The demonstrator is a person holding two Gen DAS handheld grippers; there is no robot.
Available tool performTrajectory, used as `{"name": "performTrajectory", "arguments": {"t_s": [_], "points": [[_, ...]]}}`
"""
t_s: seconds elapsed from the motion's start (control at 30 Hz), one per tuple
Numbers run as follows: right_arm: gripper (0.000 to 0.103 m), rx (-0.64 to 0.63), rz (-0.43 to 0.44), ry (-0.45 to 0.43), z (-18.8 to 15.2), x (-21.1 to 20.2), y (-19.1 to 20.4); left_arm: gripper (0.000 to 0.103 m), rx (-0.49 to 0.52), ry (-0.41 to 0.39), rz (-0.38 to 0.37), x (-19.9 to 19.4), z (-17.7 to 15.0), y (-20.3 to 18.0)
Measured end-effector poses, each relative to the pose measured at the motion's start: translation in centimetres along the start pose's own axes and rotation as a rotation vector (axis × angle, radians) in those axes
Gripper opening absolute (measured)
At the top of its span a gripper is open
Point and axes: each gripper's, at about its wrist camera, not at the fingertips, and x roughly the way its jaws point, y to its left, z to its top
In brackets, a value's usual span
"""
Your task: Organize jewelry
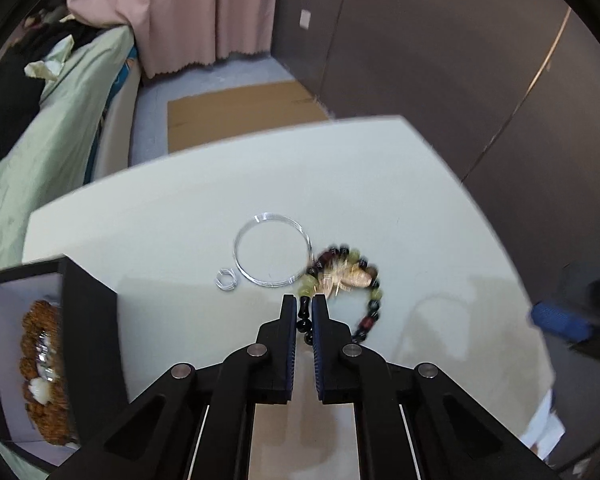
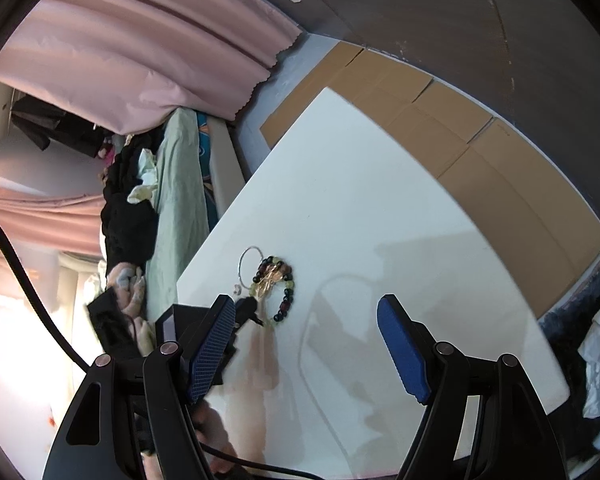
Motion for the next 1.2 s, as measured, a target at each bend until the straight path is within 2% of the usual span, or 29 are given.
{"name": "performTrajectory", "arguments": {"t_s": [0.23,0.47,0.9,1.07,1.2], "points": [[0.075,-0.007,0.001,0.022,0.0,1.3,0.7,0.007,-0.065,-0.073,-0.096,-3.2,0.9,1.6],[0.075,-0.024,-0.015,0.037,-0.5,2.7,1.8,0.007,-0.080,-0.146,-0.170,-6.6,1.5,2.7],[0.074,-0.091,-0.064,0.073,-1.2,6.4,4.8,0.007,-0.174,-0.230,-0.162,-10.6,1.5,8.0],[0.073,-0.165,-0.138,0.059,-1.6,7.7,6.5,0.007,-0.195,-0.236,-0.156,-11.5,0.8,9.5],[0.073,-0.265,-0.198,0.085,-2.2,9.2,8.1,0.007,-0.208,-0.237,-0.144,-12.0,0.3,10.7]]}}
